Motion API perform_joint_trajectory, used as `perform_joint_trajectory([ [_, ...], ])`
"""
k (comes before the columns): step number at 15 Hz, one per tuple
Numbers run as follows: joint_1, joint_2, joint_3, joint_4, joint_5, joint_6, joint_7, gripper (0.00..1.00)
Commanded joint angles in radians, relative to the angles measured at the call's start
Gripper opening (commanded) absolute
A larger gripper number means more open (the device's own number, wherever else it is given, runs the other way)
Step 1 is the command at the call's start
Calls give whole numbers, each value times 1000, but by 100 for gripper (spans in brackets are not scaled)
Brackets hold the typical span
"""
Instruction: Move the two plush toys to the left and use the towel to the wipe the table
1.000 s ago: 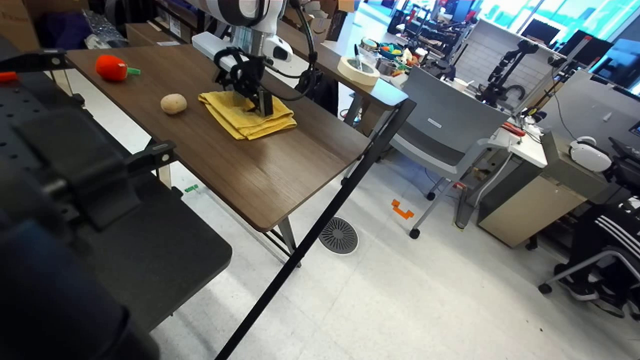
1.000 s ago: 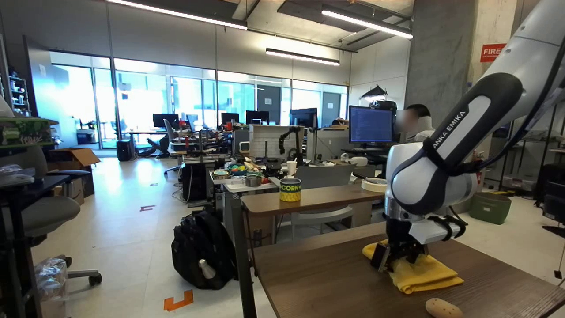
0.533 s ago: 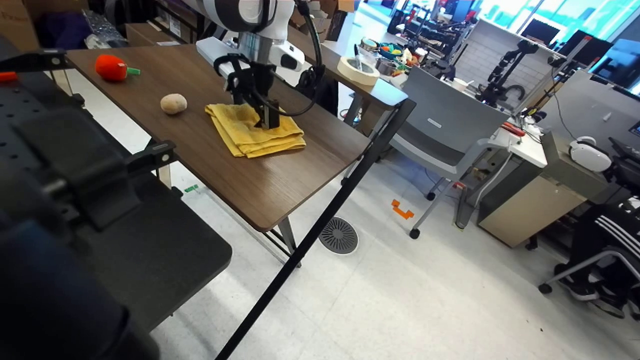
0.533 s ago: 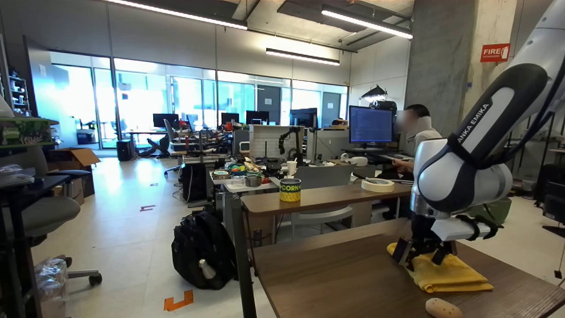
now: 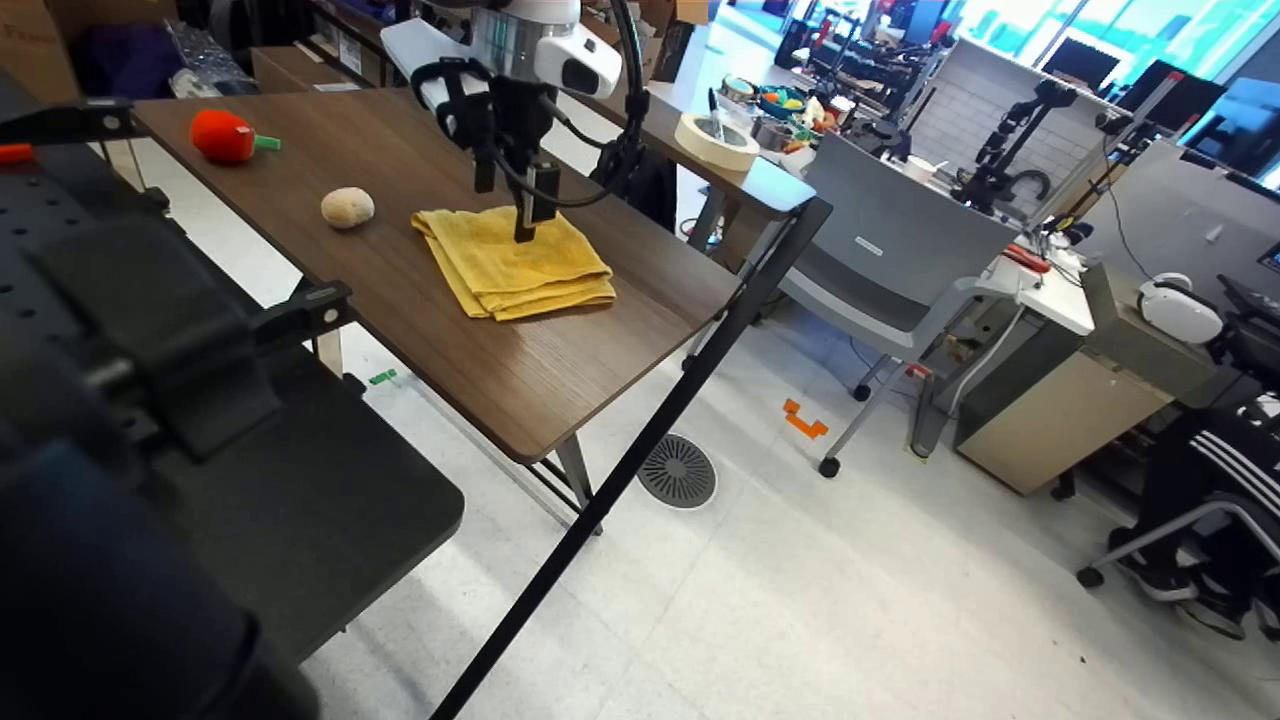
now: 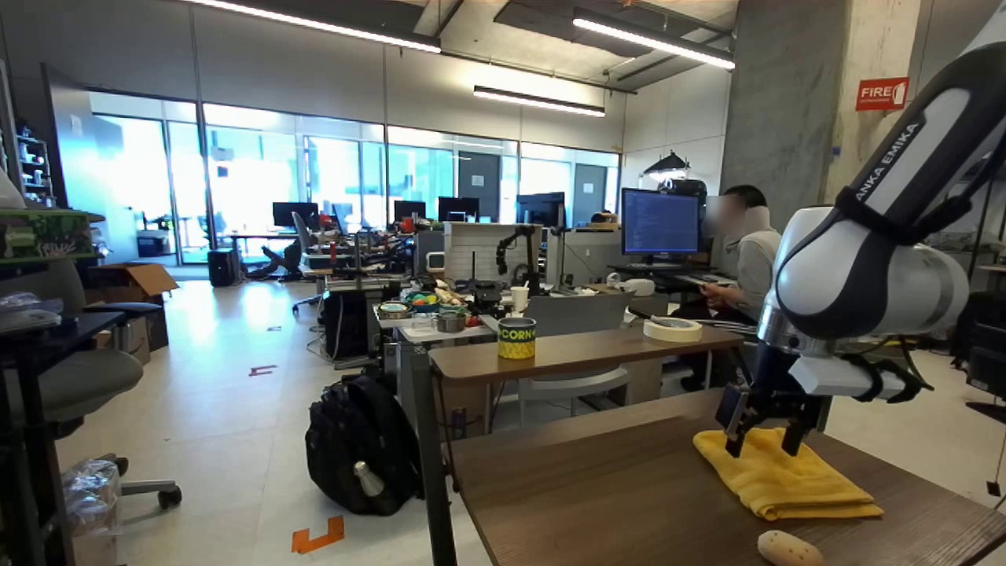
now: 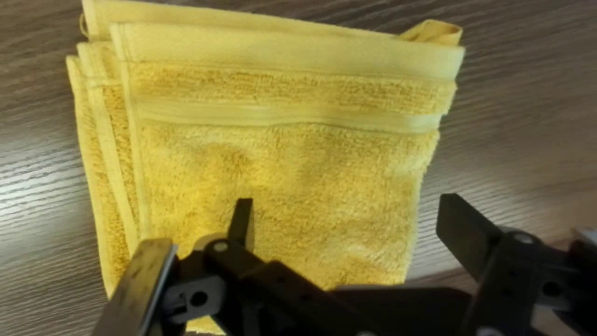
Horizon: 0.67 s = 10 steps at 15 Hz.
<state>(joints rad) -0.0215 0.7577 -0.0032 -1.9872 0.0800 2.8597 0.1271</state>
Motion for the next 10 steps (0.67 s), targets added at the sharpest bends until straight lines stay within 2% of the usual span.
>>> perform_joint_trajectory([
  [1,-53,-29,15,-10,47,-28,-6,100],
  [4,-66,33,-1,57,39,-113,-14,100],
  [5,-49,-4,-11,10,33,-63,-5,100],
  [10,-56,34,-11,42,34,-91,-6,100],
])
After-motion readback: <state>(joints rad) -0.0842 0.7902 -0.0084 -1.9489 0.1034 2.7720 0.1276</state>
